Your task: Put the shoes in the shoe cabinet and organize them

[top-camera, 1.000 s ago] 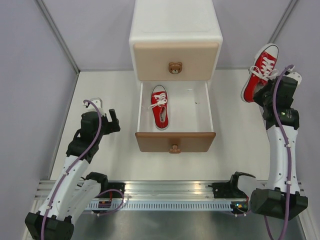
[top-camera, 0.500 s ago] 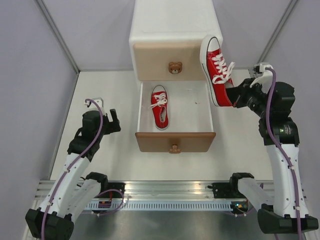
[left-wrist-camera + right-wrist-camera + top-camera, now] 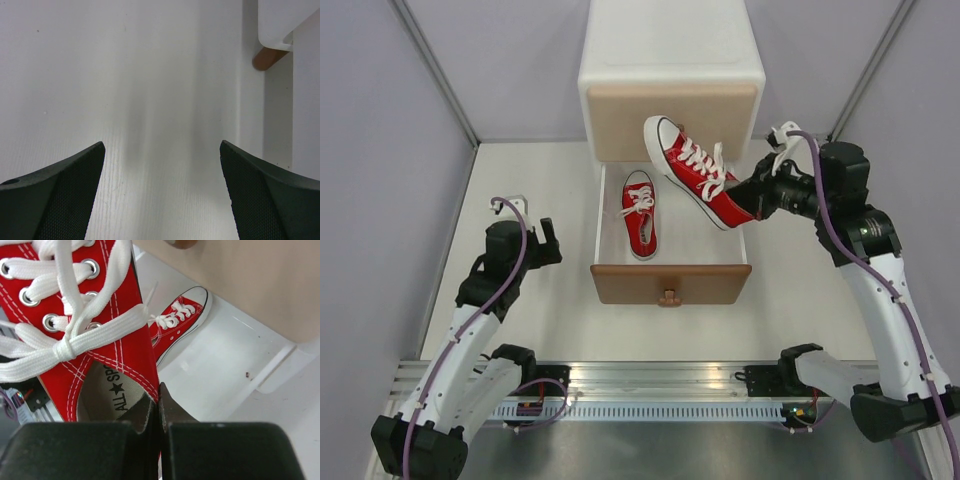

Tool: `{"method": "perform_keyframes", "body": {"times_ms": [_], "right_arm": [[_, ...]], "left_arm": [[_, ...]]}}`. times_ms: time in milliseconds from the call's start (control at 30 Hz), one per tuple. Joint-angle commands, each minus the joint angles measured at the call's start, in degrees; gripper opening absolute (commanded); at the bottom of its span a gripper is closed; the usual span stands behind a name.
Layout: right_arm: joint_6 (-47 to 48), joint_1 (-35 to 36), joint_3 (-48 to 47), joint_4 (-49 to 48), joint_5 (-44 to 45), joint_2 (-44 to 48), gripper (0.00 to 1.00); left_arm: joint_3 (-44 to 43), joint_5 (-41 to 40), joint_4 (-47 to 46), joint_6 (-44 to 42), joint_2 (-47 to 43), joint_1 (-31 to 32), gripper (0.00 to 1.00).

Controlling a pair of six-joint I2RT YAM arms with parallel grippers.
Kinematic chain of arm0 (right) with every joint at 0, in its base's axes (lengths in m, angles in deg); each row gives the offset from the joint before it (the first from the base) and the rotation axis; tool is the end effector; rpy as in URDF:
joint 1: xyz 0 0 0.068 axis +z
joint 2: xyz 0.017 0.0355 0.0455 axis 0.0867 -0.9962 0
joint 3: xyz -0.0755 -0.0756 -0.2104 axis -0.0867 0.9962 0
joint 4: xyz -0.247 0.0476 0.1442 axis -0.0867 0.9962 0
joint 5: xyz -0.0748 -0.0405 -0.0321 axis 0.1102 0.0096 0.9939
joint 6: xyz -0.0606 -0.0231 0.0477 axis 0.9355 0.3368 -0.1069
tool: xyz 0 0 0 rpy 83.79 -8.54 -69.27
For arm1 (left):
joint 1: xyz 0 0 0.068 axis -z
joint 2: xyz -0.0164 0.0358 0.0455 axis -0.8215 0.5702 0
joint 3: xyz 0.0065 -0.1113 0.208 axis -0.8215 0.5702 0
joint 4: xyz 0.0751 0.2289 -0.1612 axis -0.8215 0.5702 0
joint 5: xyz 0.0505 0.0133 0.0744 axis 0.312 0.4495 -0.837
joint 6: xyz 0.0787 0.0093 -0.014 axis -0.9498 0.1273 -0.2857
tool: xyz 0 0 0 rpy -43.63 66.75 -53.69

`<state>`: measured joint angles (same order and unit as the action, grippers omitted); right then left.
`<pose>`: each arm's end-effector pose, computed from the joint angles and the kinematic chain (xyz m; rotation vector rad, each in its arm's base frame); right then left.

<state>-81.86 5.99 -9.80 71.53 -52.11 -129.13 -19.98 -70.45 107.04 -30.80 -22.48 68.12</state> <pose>0.2631 0.0940 0.4118 -0.5938 1.7803 0.7643 0.2565 -0.0440 0.2351 -0.1594 2.1005 -0.0696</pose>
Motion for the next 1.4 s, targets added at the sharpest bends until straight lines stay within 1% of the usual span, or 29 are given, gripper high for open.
{"method": "perform_keyframes", "body": {"times_ms": [0,33,67,167,300,433,667,800,900,1067,1367], "right_arm": [[6.7,5.1,-6.6,2.7,4.0,-3.6,0.01],[7.4,6.9,-7.2,3.7,6.0,-5.5,0.01],[7.9,10.4,-7.8,4.5,8.2,-6.3,0.01],[8.3,15.8,-9.2,5.4,14.6,-9.8,0.01],[7.9,18.9,-10.6,6.0,20.7,-14.0,0.01],[6.3,19.6,-11.2,5.8,24.3,-17.9,0.00],[4.6,21.0,-15.0,9.7,32.2,-25.7,0.01],[0.7,21.2,-15.9,11.1,37.0,-29.1,0.01],[-2.4,21.4,-16.1,12.8,42.0,-29.9,0.01],[-7.2,21.4,-14.8,13.6,45.8,-29.4,0.01],[-21.5,21.3,-13.7,14.9,51.9,-29.4,0.01]], "left_arm": [[0.0,-1.0,-1.6,-1.5,0.4,0.2,0.98],[0.1,-1.0,-1.6,-1.6,0.4,0.2,0.97],[0.1,-1.1,-1.6,-1.6,0.4,0.2,0.97],[0.1,-1.2,-1.6,-1.7,0.5,0.2,0.97],[0.2,-1.4,-1.5,-1.7,0.4,0.1,0.97],[0.2,-1.6,-1.7,-1.8,0.4,0.2,0.97],[0.5,-2.0,-1.7,-1.8,0.9,0.2,0.98],[0.5,-2.6,-1.7,-1.9,2.4,0.2,0.98],[0.5,-3.3,-1.7,-2.0,3.4,0.2,0.98],[0.7,-3.9,-2.0,-2.1,3.4,0.2,0.98],[0.6,-4.0,-2.3,-2.1,5.5,0.2,0.98]]}}
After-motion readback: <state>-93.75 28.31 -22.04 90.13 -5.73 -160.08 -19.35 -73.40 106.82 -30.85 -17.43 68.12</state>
